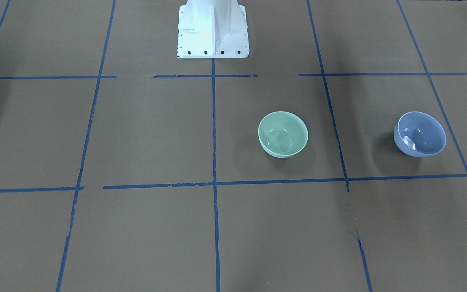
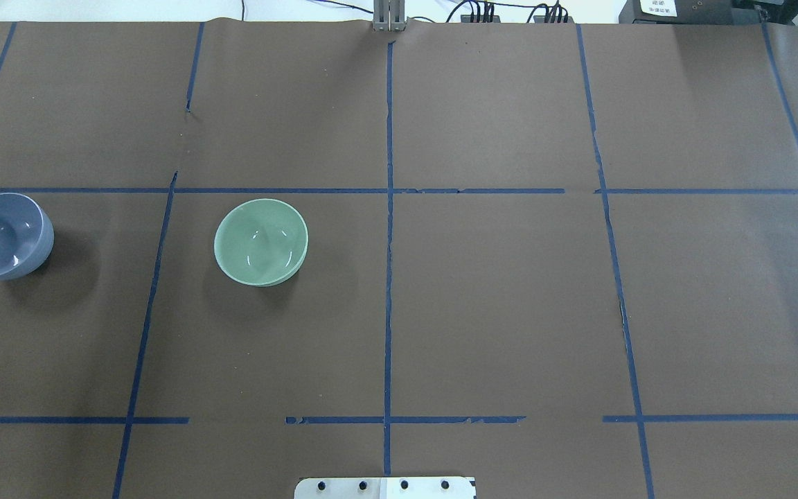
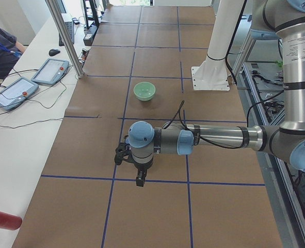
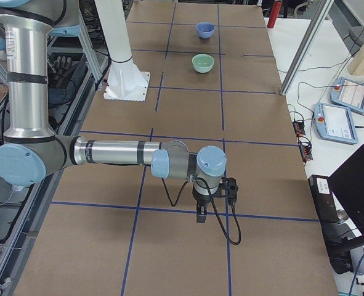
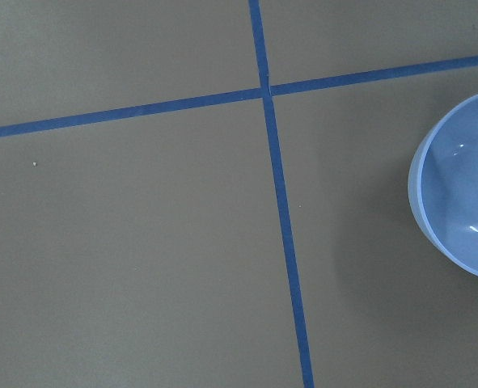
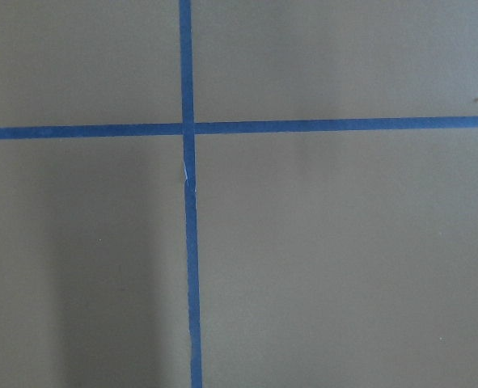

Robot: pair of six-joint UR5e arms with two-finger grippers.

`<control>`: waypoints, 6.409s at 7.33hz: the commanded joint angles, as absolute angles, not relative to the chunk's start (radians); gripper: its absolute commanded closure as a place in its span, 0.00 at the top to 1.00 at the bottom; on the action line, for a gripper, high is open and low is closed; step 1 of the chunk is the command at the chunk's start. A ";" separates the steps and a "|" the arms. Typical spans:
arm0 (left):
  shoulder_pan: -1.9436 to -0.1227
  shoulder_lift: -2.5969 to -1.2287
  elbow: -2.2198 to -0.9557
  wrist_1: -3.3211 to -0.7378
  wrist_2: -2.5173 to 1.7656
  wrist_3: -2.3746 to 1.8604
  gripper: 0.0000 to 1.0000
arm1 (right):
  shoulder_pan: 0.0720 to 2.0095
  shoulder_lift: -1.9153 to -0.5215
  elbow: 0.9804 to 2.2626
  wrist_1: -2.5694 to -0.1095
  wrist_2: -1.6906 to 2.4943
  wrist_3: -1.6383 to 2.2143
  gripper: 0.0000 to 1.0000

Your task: Stack blue bowl on green bowl

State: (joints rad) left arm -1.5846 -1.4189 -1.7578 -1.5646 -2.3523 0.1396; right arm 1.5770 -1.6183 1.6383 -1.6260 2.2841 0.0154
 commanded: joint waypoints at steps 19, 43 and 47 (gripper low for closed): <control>-1.161 -1.499 -1.552 -2.212 -2.250 -0.680 0.00 | 1.577 -1.618 1.638 -1.626 2.284 0.017 1.00; -0.713 -1.934 -1.813 -1.738 -2.106 -1.480 0.00 | 1.577 -1.618 1.638 -1.626 2.284 0.015 1.00; -0.727 -1.927 -1.842 -1.738 -2.091 -1.482 1.00 | 1.577 -1.618 1.638 -1.626 2.284 0.015 1.00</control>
